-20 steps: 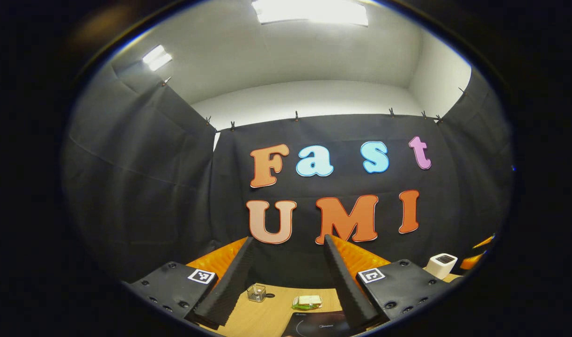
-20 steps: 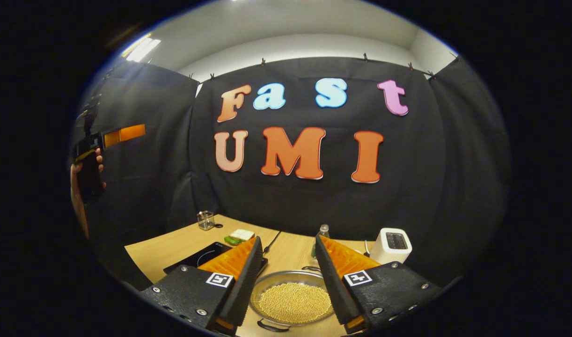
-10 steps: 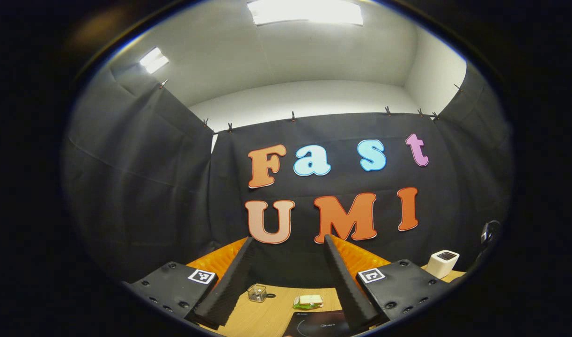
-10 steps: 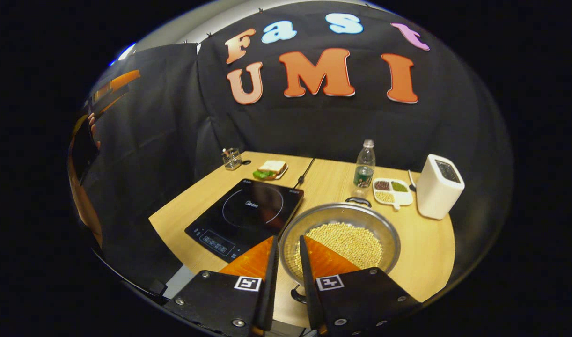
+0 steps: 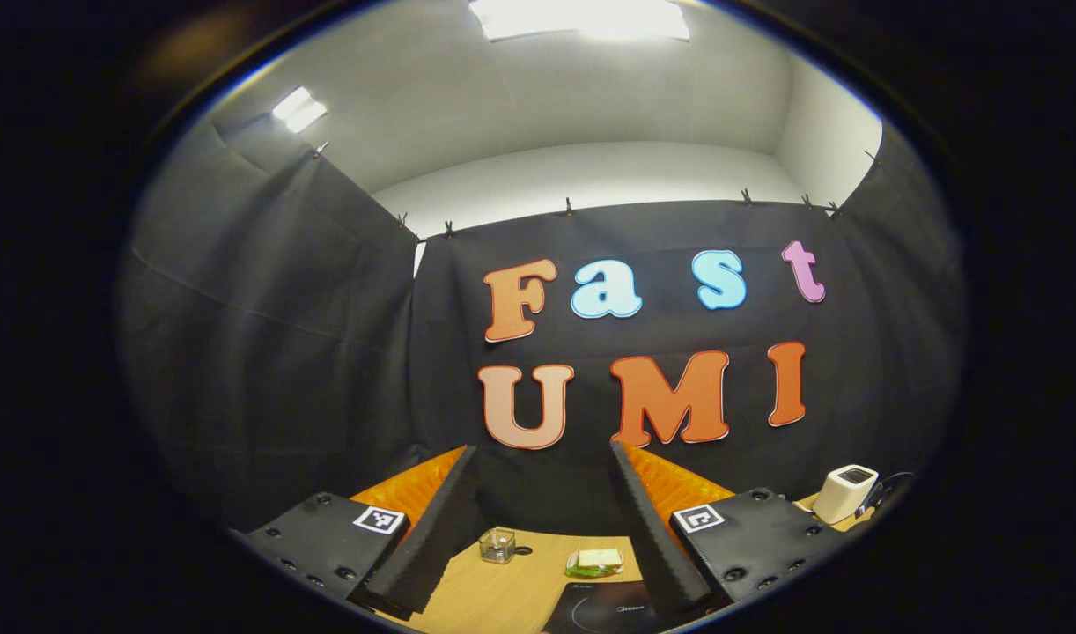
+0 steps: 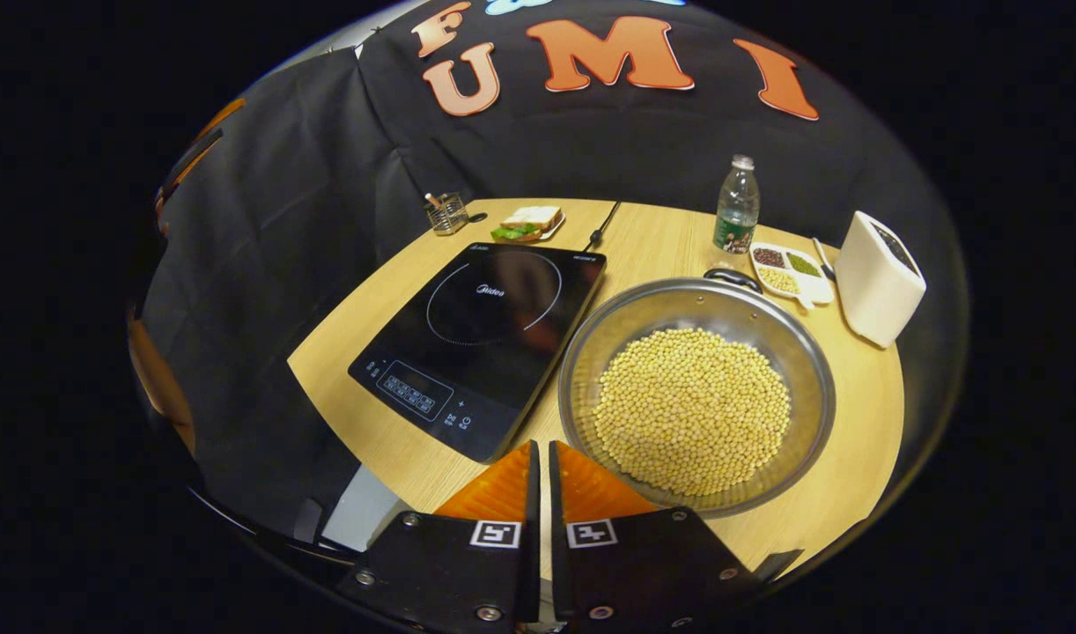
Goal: First push the handle of the pot to place it horizontally, then grasp the pot with both hands and set it on the induction cooktop.
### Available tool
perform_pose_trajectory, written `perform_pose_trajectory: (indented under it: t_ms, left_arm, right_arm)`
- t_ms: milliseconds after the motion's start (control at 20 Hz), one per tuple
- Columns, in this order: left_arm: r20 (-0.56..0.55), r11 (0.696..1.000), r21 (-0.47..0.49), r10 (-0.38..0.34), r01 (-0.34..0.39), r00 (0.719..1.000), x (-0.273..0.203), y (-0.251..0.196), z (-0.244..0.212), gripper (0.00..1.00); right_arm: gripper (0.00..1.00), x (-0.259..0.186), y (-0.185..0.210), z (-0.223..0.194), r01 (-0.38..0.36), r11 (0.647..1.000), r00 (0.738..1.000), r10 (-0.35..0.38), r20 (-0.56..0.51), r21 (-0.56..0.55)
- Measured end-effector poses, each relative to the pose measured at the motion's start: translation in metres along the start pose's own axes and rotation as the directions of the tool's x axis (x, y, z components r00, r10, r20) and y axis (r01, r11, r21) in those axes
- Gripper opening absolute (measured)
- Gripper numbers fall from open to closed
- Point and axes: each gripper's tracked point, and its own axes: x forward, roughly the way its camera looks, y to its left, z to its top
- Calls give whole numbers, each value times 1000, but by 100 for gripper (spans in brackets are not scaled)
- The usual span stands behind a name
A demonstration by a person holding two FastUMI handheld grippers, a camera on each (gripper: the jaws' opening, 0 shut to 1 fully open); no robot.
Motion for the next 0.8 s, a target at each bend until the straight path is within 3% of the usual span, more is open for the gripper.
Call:
perform_pose_trajectory:
  t_ms: [300,600,800]
  left_arm:
    - [22,1000,21,11,-12,1000,-3,-1,4,95]
    - [46,1000,25,-10,9,999,-11,-9,7,94]
    - [41,1000,29,-11,10,999,-7,-12,1,96]
  right_arm:
    - [0,13,2,-38,-65,990,986,82,-143,122]
    - [0,28,-12,-58,-22,982,973,64,-222,185]
    - [0,29,-26,-56,-8,967,976,62,-207,256]
